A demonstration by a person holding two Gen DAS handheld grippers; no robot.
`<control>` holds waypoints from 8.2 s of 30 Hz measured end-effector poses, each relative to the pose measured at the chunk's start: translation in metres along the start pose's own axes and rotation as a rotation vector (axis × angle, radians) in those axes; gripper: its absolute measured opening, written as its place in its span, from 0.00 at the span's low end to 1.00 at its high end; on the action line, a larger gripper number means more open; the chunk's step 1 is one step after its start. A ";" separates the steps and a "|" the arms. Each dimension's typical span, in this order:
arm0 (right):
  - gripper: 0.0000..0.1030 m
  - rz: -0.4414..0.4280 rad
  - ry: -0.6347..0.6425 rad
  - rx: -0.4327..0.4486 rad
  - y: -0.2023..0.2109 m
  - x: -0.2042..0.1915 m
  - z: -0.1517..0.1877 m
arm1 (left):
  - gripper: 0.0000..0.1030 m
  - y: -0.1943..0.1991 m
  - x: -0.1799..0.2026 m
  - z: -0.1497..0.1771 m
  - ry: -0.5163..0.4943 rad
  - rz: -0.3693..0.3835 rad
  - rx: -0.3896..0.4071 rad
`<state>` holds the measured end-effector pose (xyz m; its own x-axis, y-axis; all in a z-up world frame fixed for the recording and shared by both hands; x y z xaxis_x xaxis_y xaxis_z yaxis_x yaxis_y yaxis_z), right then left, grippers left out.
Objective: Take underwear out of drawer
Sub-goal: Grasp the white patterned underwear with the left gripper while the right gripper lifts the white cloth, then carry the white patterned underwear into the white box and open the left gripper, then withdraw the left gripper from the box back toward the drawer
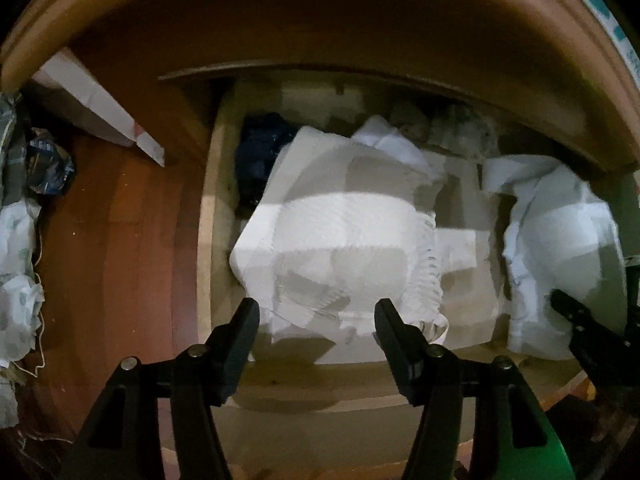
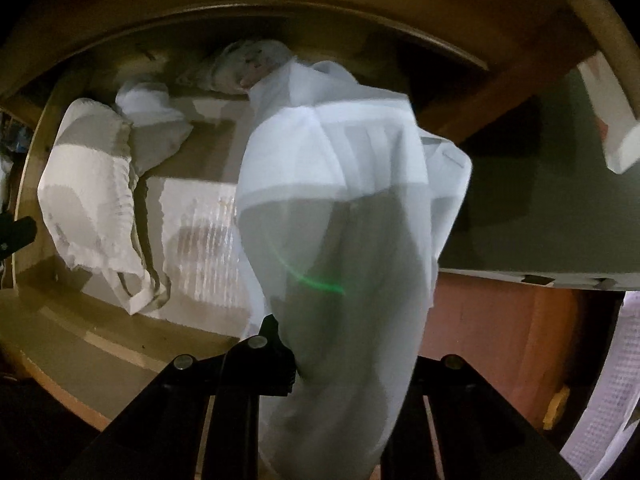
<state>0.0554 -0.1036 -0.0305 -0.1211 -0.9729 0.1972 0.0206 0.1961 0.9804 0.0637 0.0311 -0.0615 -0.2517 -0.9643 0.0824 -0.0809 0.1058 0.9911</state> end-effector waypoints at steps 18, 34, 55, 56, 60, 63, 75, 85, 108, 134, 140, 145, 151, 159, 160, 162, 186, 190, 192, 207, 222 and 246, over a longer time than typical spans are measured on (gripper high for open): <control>0.14 -0.122 -0.072 0.018 0.002 0.032 0.019 | 0.69 -0.043 0.028 -0.030 -0.040 -0.011 -0.024; 0.15 -0.173 -0.070 -0.001 0.008 0.054 0.018 | 0.86 -0.078 0.024 -0.053 0.057 -0.020 -0.130; 0.16 -0.193 -0.067 -0.015 0.004 0.053 0.016 | 0.35 -0.090 0.034 -0.068 -0.047 0.001 -0.186; 0.16 -0.197 -0.067 -0.015 0.004 0.053 0.016 | 0.34 -0.088 0.033 -0.066 -0.050 0.005 -0.184; 0.16 -0.207 -0.069 -0.010 0.005 0.054 0.015 | 0.30 -0.081 0.029 -0.063 -0.044 0.025 -0.185; 0.16 -0.214 -0.065 -0.005 0.007 0.055 0.015 | 0.29 -0.074 0.030 -0.058 -0.054 0.025 -0.184; 0.15 -0.247 -0.065 0.031 0.021 0.059 0.014 | 0.29 -0.039 0.013 -0.043 -0.029 0.013 -0.130; 0.14 -0.274 -0.094 0.073 0.037 0.075 0.016 | 0.30 -0.001 0.029 -0.011 -0.024 -0.007 -0.078; 0.14 -0.198 -0.081 0.041 0.020 0.069 0.017 | 0.30 0.101 0.034 0.024 -0.073 -0.012 0.093; 0.14 -0.177 -0.063 0.038 0.016 0.067 0.019 | 0.30 0.340 0.017 -0.017 -0.119 0.031 0.463; 0.14 -0.175 -0.056 0.037 0.015 0.067 0.019 | 0.30 0.353 0.030 -0.067 -0.139 0.036 0.485; 0.14 -0.168 -0.048 0.032 0.012 0.064 0.019 | 0.30 0.340 0.050 -0.108 -0.183 0.020 0.493; 0.14 -0.171 -0.046 0.027 0.010 0.061 0.018 | 0.30 0.298 0.065 -0.149 -0.193 -0.002 0.443; 0.14 -0.183 -0.044 0.019 0.009 0.066 0.018 | 0.31 0.238 0.062 -0.181 -0.166 -0.013 0.349; 0.14 -0.184 -0.045 0.018 0.008 0.066 0.018 | 0.31 0.229 0.061 -0.182 -0.163 -0.013 0.333; 0.14 -0.186 -0.044 0.015 0.008 0.067 0.018 | 0.31 0.217 0.059 -0.182 -0.155 0.001 0.311; 0.15 -0.182 -0.035 0.010 0.009 0.063 0.017 | 0.37 0.209 0.053 -0.152 0.037 0.014 0.241; 0.15 -0.182 -0.035 0.011 0.009 0.064 0.017 | 0.45 0.211 0.052 -0.153 0.044 0.014 0.261; 0.15 -0.181 -0.034 0.010 0.009 0.063 0.017 | 0.51 0.213 0.053 -0.154 0.037 0.011 0.270; 0.16 -0.181 -0.032 0.003 0.008 0.062 0.016 | 0.62 0.260 0.055 -0.149 -0.033 -0.010 0.446; 0.16 -0.150 -0.015 0.008 0.007 0.053 0.016 | 0.62 0.255 0.026 -0.069 -0.059 -0.027 0.432; 0.14 -0.066 0.100 0.160 0.089 0.039 0.015 | 0.62 0.103 -0.063 0.017 0.182 -0.116 0.316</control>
<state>0.0378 -0.1225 0.0644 -0.0181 -0.9901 0.1394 -0.1430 0.1405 0.9797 0.0548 0.1066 0.0331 -0.0505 -0.9986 0.0169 -0.3993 0.0357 0.9161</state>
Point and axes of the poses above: each gripper's, at about its wrist camera, not at the fingertips, and y roughly against the way its jaws point, x to its right, z to its underside, the point moved 1 cm from there along -y, roughly the way its jaws point, and after that the axes turned 3 degrees about -x, right-handed, at the moved point
